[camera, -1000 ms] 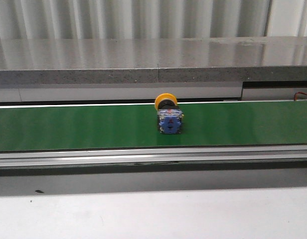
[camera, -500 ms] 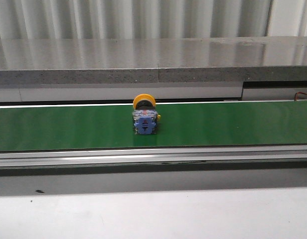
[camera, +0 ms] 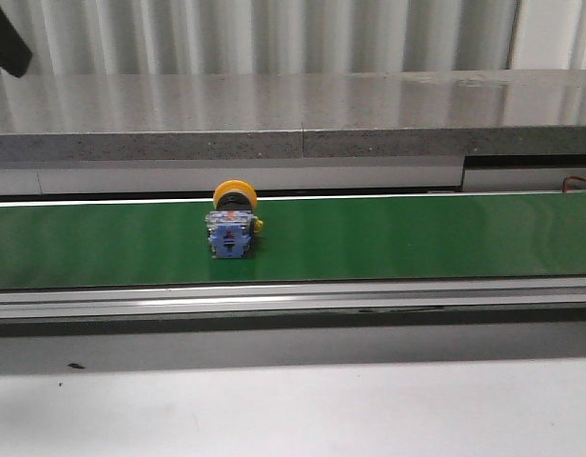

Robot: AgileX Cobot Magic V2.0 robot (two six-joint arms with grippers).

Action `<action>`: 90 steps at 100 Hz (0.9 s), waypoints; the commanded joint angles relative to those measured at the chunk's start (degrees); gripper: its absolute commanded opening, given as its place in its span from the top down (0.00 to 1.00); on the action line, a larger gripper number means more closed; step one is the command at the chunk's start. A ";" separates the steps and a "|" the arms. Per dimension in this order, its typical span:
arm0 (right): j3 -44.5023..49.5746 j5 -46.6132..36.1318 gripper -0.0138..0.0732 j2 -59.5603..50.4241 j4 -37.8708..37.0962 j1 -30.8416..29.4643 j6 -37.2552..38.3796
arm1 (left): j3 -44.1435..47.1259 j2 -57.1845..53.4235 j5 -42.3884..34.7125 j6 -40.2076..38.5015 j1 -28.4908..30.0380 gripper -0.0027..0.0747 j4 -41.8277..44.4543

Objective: Move button from right to left
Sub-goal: 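Let the belt carry the button toward the left gripper, then lower the left gripper over the button and grasp it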

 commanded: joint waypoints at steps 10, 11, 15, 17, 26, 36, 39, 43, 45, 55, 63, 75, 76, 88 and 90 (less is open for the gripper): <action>-1.30 -4.55 0.92 0.55 -0.03 0.22 -0.47 | -6.28 5.06 -1.00 -6.07 -6.48 0.17 2.12; -1.30 -4.55 0.92 0.55 -0.03 0.22 -0.47 | -6.49 5.32 -1.00 -6.59 -6.71 0.17 2.29; -1.30 -4.55 0.92 0.55 -0.03 0.22 -0.47 | -7.71 6.87 -0.86 -7.71 -8.09 0.17 3.22; -1.30 -4.55 0.92 0.55 -0.03 0.22 -0.47 | -8.31 7.66 -0.72 -8.52 -8.78 0.17 3.80; -1.30 -4.55 0.92 0.55 -0.03 0.22 -0.47 | -10.97 10.97 -0.02 -11.80 -11.30 0.17 6.29; -1.30 -4.55 0.92 0.55 -0.03 0.22 -0.47 | -14.23 14.64 1.63 -15.14 -13.94 0.17 9.27; -1.30 -4.55 0.92 0.55 -0.03 0.22 -0.47 | -15.21 15.64 2.20 -16.24 -14.53 0.17 9.96; -1.30 -4.55 0.92 0.55 -0.03 0.22 -0.47 | -16.74 17.12 3.30 -17.45 -15.32 0.17 11.28; -1.30 -4.55 0.92 0.55 -0.03 0.22 -0.47 | -17.49 17.86 3.60 -18.06 -15.67 0.17 11.92; -1.30 -4.55 0.92 0.55 -0.03 0.22 -0.47 | -20.64 21.02 6.21 -21.39 -17.03 0.17 14.76; -1.30 -4.55 0.92 0.55 -0.03 0.22 -0.47 | -22.94 23.60 8.00 -23.33 -17.69 0.17 17.20; -1.30 -4.55 0.92 0.55 -0.03 0.22 -0.47 | -24.87 26.61 9.27 -24.45 -17.79 0.17 18.20; -1.30 -4.55 0.92 0.55 -0.03 0.22 -0.47 | -24.89 26.79 9.36 -24.59 -17.79 0.17 18.33; -1.30 -4.60 0.92 0.55 -0.03 0.22 -0.47 | -25.45 28.88 9.49 -26.04 -17.79 0.17 20.02; -1.30 -4.60 0.92 0.55 -0.03 0.22 -0.47 | -25.45 29.18 9.49 -26.04 -17.79 0.17 20.40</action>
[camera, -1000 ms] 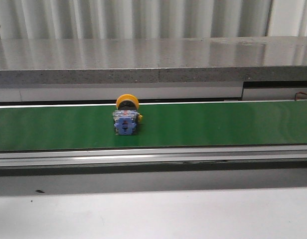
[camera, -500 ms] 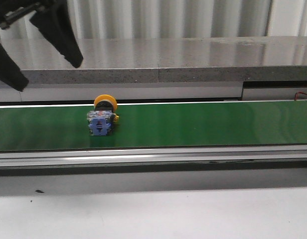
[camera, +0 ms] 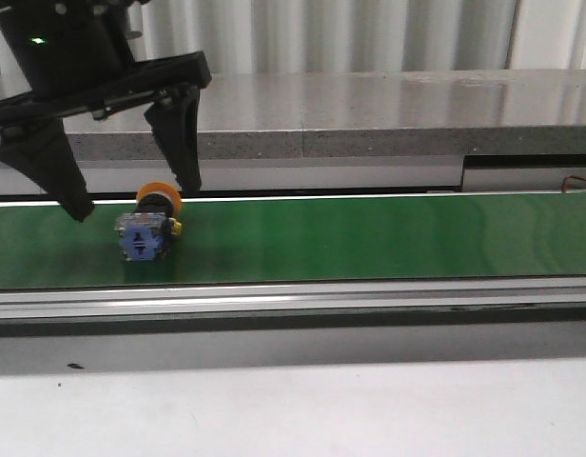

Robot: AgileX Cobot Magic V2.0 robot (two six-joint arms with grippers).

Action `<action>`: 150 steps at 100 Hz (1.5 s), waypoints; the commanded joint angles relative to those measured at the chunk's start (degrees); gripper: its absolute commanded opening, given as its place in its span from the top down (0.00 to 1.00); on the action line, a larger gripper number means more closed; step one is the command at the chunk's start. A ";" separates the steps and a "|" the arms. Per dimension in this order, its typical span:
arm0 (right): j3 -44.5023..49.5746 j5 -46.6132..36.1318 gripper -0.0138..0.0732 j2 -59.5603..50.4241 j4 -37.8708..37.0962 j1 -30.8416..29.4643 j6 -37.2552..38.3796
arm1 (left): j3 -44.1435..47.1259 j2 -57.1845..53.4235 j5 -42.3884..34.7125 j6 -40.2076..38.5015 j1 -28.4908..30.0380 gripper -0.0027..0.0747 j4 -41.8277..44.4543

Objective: Move button from right to left
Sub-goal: 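Lower the left gripper over the button and grasp it, then lift the button with the left gripper and lower it into the blue tray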

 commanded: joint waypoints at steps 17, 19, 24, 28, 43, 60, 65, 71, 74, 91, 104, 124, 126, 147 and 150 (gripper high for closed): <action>-1.30 -4.71 0.92 0.55 -0.03 0.22 -0.47 | -2.56 0.51 -0.70 -2.55 -0.59 0.17 2.70; -1.30 -4.71 0.92 0.55 -0.03 0.22 -0.47 | -2.56 0.64 -0.70 -2.55 -0.59 0.17 2.70; -1.30 -4.71 0.92 0.55 -0.03 0.22 -0.47 | -2.56 1.21 -0.70 -2.55 -0.59 0.17 2.81; -1.30 -4.71 0.92 0.55 -0.03 0.22 -0.47 | -2.56 1.48 -0.70 -2.55 -0.59 0.18 2.81; -1.30 -4.71 0.92 0.55 -0.03 0.22 -0.47 | -2.56 1.94 -0.49 -2.78 -0.59 0.45 3.26; -1.30 -4.71 0.92 0.55 -0.03 0.22 -0.47 | -2.56 1.94 -0.39 -2.78 -0.59 0.88 3.74; -1.30 -4.71 0.92 0.55 -0.03 0.22 -0.47 | -2.61 1.94 -0.06 -2.78 -0.59 0.94 3.89; -1.30 -4.71 0.92 0.55 -0.03 0.22 -0.47 | -2.61 1.82 0.26 -2.78 -0.59 0.99 4.22; -1.30 -4.71 0.92 0.55 -0.03 0.22 -0.47 | -2.61 1.71 0.61 -2.78 -0.59 0.99 4.50; -1.30 -4.71 0.92 0.55 -0.03 0.22 -0.47 | -4.36 -0.50 3.43 -2.78 0.07 0.99 7.28; -1.30 -4.71 0.92 0.55 -0.03 0.22 -0.47 | -6.51 -3.77 4.53 -1.26 2.68 0.99 7.65; -1.30 -4.71 0.92 0.55 -0.03 0.22 -0.47 | -8.17 -7.74 8.09 7.47 10.47 0.99 8.11; -1.30 -4.71 0.92 0.55 -0.03 0.22 -0.47 | -8.25 -7.89 8.78 8.43 11.48 0.99 8.11; -1.30 -4.71 0.92 0.55 -0.03 0.22 -0.47 | -8.19 -8.30 13.29 21.89 21.16 0.99 8.38; -1.30 -4.71 0.92 0.55 -0.03 0.22 -0.47 | -8.19 -8.30 13.29 23.15 22.28 0.99 8.64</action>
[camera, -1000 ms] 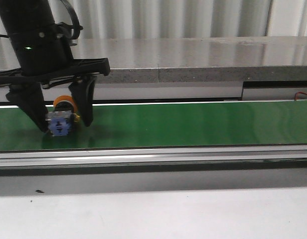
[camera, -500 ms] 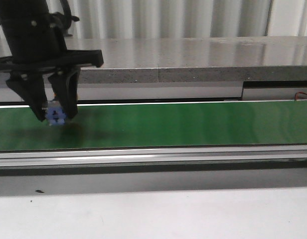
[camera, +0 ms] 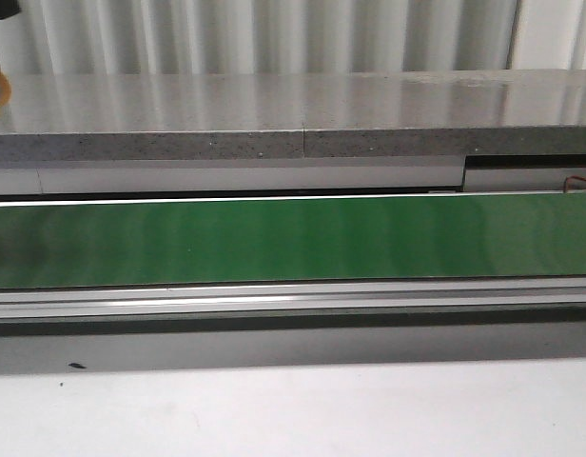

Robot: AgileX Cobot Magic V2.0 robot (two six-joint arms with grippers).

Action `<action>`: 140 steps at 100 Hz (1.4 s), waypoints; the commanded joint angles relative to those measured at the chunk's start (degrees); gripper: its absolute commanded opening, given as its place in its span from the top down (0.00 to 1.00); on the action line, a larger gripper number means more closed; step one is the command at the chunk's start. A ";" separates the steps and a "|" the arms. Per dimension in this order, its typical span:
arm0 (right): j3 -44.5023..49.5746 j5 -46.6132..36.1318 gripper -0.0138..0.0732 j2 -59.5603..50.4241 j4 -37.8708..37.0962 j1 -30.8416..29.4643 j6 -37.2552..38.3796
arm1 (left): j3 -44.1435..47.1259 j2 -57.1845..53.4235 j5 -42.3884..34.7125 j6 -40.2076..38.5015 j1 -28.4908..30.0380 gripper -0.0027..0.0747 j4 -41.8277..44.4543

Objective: Move button from right to left
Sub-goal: 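Lift the button with the left gripper and lower it into the blue tray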

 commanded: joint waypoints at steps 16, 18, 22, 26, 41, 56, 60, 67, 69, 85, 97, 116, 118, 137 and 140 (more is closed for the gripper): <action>-1.30 -4.61 0.92 0.60 -0.03 0.22 -0.47 | -1.64 -2.75 2.02 13.02 8.72 0.99 0.85; -1.30 -4.61 0.92 0.60 -0.03 0.22 -0.47 | -1.64 -2.75 2.02 13.86 9.42 0.99 1.02; -1.30 -4.61 0.92 0.60 -0.03 0.22 -0.47 | -1.64 -2.75 2.02 16.31 10.51 0.99 1.26; -1.30 -4.61 0.92 0.60 -0.03 0.22 -0.47 | -1.56 -2.75 2.02 18.45 11.84 0.99 1.24; -1.30 -4.61 0.92 0.60 -0.03 0.22 -0.47 | -1.56 -2.52 1.80 20.79 16.65 0.99 1.74; -1.30 -4.61 0.92 0.60 -0.03 0.22 -0.47 | -1.56 -1.82 1.71 20.79 21.99 0.99 3.42; -1.30 -4.61 0.92 0.60 -0.03 0.22 -0.47 | -1.56 -1.29 1.56 20.79 23.41 0.99 3.54; -1.30 -4.61 0.92 0.60 -0.03 0.22 -0.47 | -1.56 -0.03 1.24 20.79 25.60 0.99 3.54; -1.30 -4.61 0.92 0.60 -0.03 0.22 -0.47 | -1.56 0.44 1.24 20.79 25.94 0.99 3.54; -1.30 -4.61 0.92 0.60 -0.03 0.22 -0.47 | -1.56 5.01 -1.51 20.79 29.37 0.99 3.66; -1.30 -4.61 0.92 0.60 -0.03 0.22 -0.47 | -1.56 8.35 -4.35 20.79 30.44 0.99 3.78; -1.30 -4.61 0.92 0.60 -0.03 0.22 -0.47 | -1.56 13.50 -5.99 21.67 30.68 0.99 3.58; -1.30 -4.61 0.92 0.60 -0.03 0.22 -0.47 | -1.56 14.10 -5.99 22.07 30.68 0.99 3.58; -1.30 -4.61 0.92 0.60 -0.03 0.22 -0.47 | -1.56 18.10 -5.77 22.48 30.68 0.99 4.29; -1.30 -4.61 0.92 0.60 -0.03 0.22 -0.47 | -1.56 18.37 -5.77 22.48 30.68 0.99 4.34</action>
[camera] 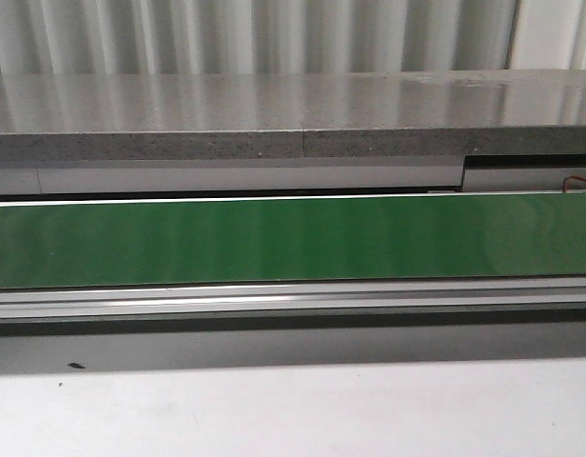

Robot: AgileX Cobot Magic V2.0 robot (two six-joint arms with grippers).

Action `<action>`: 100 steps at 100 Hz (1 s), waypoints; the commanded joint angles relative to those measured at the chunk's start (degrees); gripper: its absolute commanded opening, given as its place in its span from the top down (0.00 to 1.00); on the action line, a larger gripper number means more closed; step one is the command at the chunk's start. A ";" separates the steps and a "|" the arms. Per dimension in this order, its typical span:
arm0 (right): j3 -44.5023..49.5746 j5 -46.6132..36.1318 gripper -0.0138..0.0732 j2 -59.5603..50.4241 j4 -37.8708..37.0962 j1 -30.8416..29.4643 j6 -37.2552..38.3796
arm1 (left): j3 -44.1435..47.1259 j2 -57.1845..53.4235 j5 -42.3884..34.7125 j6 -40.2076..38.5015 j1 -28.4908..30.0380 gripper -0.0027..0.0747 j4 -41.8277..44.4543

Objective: Move button from right to left
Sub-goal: 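Lift the button with the left gripper and lower it into the blue tray, then open the left gripper and raise it away from the blue tray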

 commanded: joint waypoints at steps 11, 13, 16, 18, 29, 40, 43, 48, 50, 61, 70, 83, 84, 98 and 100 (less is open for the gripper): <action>-1.30 -4.61 0.92 0.60 -0.03 0.22 -0.47 | -1.56 -1.77 -0.25 0.08 0.12 0.96 1.37; -1.30 -4.61 0.92 0.60 -0.03 0.22 -0.47 | -1.56 -1.77 -0.25 0.21 0.12 0.94 1.37; -1.30 -4.61 0.92 0.60 -0.03 0.22 -0.47 | -1.56 -1.77 -0.25 0.46 0.12 0.91 1.37; -1.30 -4.61 0.92 0.60 -0.03 0.22 -0.47 | -1.56 -1.77 -0.25 0.71 0.12 0.87 1.56; -1.30 -4.61 0.92 0.60 -0.03 0.22 -0.47 | -1.56 -1.77 -0.25 0.70 0.12 0.64 2.41; -1.30 -4.61 0.92 0.60 -0.03 0.22 -0.47 | -1.56 -1.77 0.20 0.70 0.12 0.45 2.64; -1.30 -4.61 0.92 0.60 -0.03 0.22 -0.47 | -1.56 -1.77 0.20 0.70 0.12 0.42 2.76; -1.30 -4.61 0.92 0.60 -0.03 0.22 -0.47 | -1.68 -1.77 0.20 0.70 0.12 0.41 2.76; -1.30 -4.61 0.92 0.60 -0.03 0.22 -0.47 | -1.79 -1.77 0.20 0.70 0.12 0.41 2.76; -1.30 -4.61 0.92 0.60 -0.03 0.22 -0.47 | -2.31 -1.77 0.20 0.70 0.12 0.41 3.15; -1.30 -4.61 0.92 0.60 -0.03 0.22 -0.47 | -3.05 -2.30 0.32 0.47 0.12 0.41 2.33; -1.30 -4.61 0.92 0.60 -0.03 0.22 -0.47 | -3.05 -5.27 -0.56 0.47 0.12 0.45 1.47; -1.30 -4.61 0.92 0.60 -0.03 0.22 -0.47 | -3.05 -5.45 -0.57 0.43 0.12 0.46 1.48; -1.30 -4.61 0.92 0.60 -0.03 0.22 -0.47 | -3.05 -10.11 -2.40 -3.46 -0.12 0.64 0.86; -1.30 -4.61 0.92 0.60 -0.03 0.22 -0.47 | -3.05 -10.83 -2.38 -3.83 -0.28 0.68 0.73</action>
